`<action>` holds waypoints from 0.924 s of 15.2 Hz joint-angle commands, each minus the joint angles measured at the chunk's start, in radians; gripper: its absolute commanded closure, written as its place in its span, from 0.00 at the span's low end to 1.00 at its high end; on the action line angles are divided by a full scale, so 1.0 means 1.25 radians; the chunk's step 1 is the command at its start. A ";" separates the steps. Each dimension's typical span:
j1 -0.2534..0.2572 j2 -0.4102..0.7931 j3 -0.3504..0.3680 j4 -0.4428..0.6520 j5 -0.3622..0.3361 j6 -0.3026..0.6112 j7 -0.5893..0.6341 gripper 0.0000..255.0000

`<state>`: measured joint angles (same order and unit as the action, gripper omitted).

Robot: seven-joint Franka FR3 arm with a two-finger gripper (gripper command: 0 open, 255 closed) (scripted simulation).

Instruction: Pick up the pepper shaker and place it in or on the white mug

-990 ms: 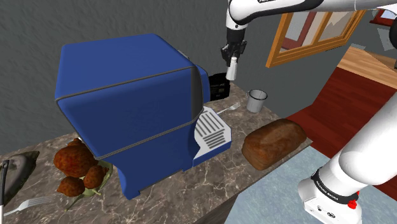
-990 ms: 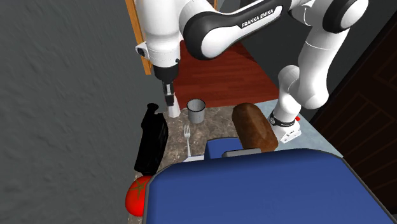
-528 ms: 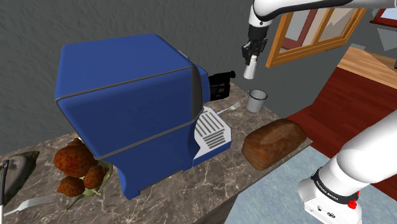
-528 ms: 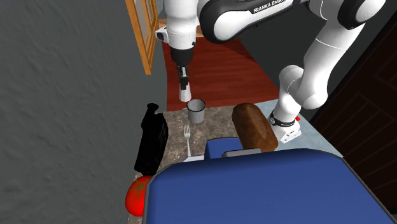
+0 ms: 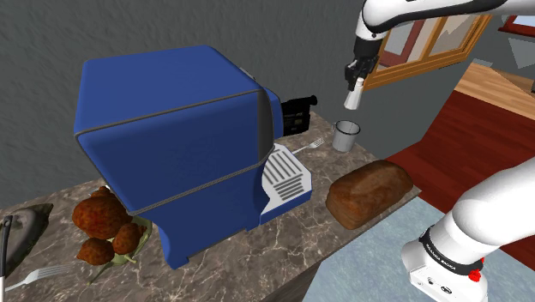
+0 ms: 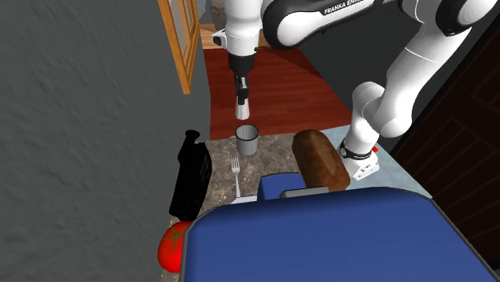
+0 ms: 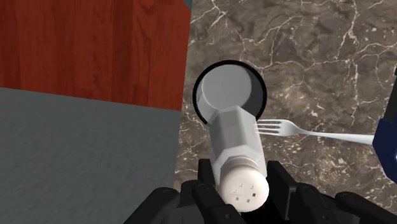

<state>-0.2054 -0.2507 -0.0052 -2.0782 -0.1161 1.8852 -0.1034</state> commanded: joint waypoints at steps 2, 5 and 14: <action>-0.001 0.001 -0.001 -0.030 -0.001 0.031 0.002 1.00; -0.001 0.005 -0.002 -0.058 -0.003 0.063 0.005 1.00; -0.003 0.027 -0.003 -0.134 -0.009 0.161 0.016 1.00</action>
<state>-0.2087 -0.2233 -0.0090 -2.2393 -0.1263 2.0728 -0.0859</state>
